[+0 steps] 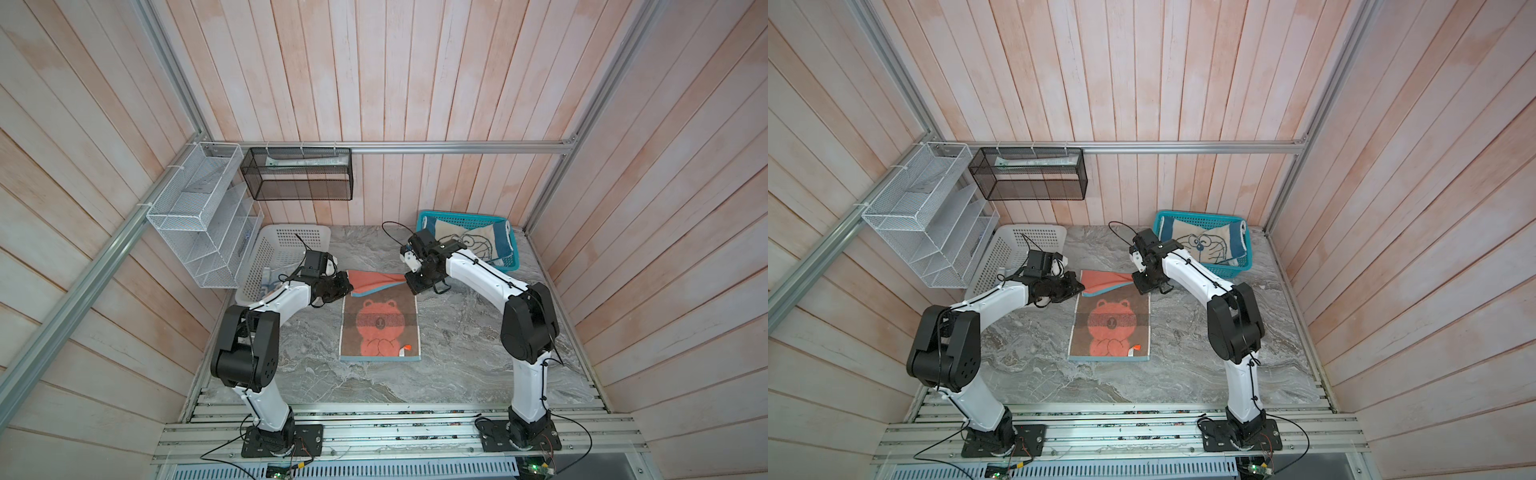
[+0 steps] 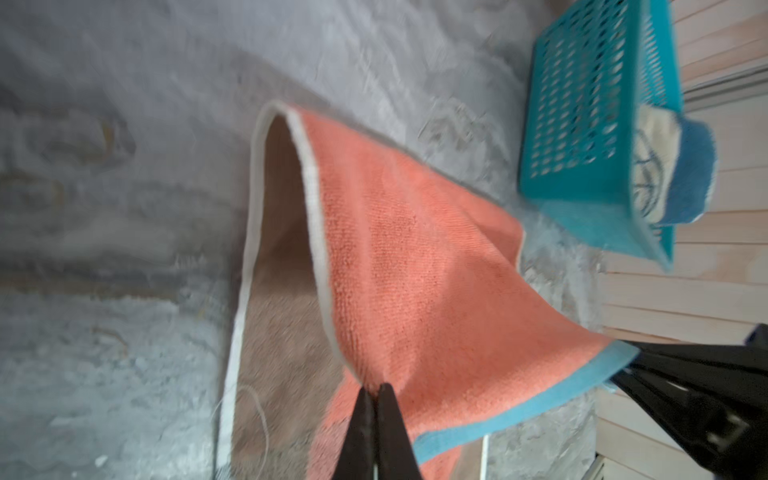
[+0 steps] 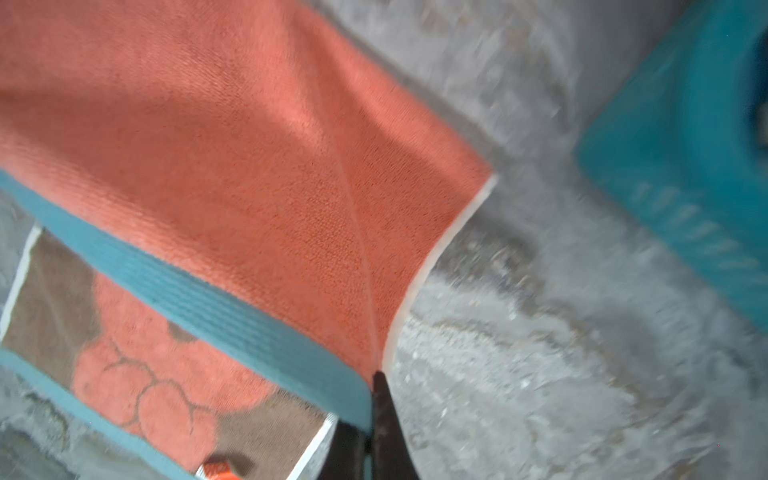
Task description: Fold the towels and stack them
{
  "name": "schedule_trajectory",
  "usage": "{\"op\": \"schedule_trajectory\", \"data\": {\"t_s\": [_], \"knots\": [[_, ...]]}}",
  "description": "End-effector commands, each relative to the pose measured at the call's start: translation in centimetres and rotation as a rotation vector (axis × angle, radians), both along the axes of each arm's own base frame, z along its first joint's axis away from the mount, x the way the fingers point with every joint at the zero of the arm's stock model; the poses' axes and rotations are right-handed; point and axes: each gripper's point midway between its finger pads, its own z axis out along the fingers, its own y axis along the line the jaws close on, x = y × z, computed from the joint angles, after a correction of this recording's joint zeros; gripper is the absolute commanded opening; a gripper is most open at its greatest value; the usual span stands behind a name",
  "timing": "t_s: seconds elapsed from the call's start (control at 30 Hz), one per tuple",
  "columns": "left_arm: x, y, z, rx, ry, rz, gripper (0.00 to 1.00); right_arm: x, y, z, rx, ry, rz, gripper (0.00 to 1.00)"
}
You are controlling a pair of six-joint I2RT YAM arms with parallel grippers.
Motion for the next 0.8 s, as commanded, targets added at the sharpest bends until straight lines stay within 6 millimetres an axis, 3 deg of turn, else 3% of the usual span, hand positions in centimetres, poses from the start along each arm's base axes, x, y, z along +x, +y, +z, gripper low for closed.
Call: {"op": "schedule_trajectory", "data": {"t_s": [0.0,0.13,0.2,0.4,0.57,0.77], "knots": [[-2.2,0.3,0.0,0.066,-0.034,-0.006,0.0,-1.8,1.6,-0.3,0.129,0.0,-0.033,0.0],[-5.8,-0.6,-2.7,0.061,0.023,-0.013,0.0,-6.2,1.5,-4.8,0.143,0.101,-0.011,0.0],[-7.4,-1.4,-4.1,0.052,0.058,-0.02,0.0,-7.5,0.9,-6.6,0.136,0.142,-0.022,0.0],[-10.2,-3.4,-6.7,0.009,0.123,-0.023,0.0,-7.1,-1.6,-9.0,0.042,0.134,-0.045,0.0],[-10.3,-4.7,-6.6,-0.028,0.14,-0.02,0.0,-4.5,-4.2,-8.3,-0.035,0.082,-0.069,0.0],[-8.5,-5.2,-1.6,-0.033,0.057,-0.035,0.0,-1.9,-7.2,-3.4,-0.141,-0.03,-0.101,0.0]]}}
